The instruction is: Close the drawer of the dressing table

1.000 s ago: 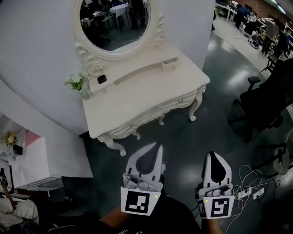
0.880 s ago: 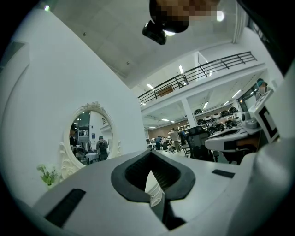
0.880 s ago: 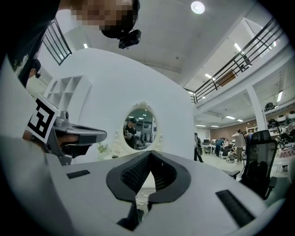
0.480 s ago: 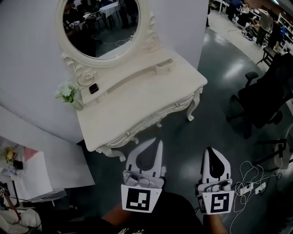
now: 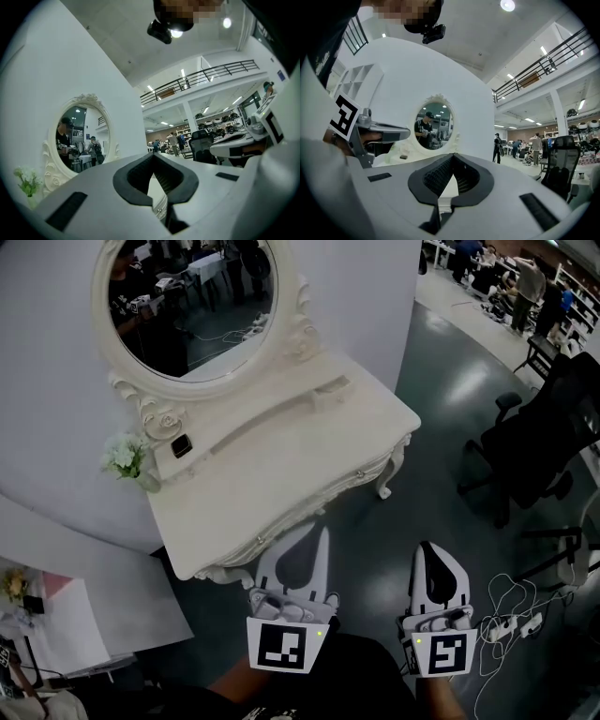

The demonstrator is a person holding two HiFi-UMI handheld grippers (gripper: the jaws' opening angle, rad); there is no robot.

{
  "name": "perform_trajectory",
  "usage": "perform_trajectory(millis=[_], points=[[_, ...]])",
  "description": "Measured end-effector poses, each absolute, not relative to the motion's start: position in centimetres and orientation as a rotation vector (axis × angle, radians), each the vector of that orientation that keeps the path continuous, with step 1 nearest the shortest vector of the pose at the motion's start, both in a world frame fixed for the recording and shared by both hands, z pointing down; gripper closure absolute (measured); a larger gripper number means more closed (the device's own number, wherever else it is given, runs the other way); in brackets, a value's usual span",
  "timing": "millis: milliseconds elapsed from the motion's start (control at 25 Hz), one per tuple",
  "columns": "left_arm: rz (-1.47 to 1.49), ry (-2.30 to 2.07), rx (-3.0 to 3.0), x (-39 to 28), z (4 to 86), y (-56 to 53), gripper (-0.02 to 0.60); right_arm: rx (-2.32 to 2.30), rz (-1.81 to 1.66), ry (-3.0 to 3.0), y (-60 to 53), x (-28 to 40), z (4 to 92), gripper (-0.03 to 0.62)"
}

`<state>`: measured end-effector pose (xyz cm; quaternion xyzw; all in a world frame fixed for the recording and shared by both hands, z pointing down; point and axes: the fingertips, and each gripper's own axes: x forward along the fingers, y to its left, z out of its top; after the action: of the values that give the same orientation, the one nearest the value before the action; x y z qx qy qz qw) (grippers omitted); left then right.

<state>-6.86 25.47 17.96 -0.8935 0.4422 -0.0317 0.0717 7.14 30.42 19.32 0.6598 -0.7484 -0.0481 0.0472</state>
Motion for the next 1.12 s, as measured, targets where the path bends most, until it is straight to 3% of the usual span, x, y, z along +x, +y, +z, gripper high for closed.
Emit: perform_trajectory(millis=[1120], points=[[-0.128,1.284,-2.689,-5.4,19.2,14.9,0.581,2.101,-0.158,-2.202,20.7,10.3,20.4,0.595]])
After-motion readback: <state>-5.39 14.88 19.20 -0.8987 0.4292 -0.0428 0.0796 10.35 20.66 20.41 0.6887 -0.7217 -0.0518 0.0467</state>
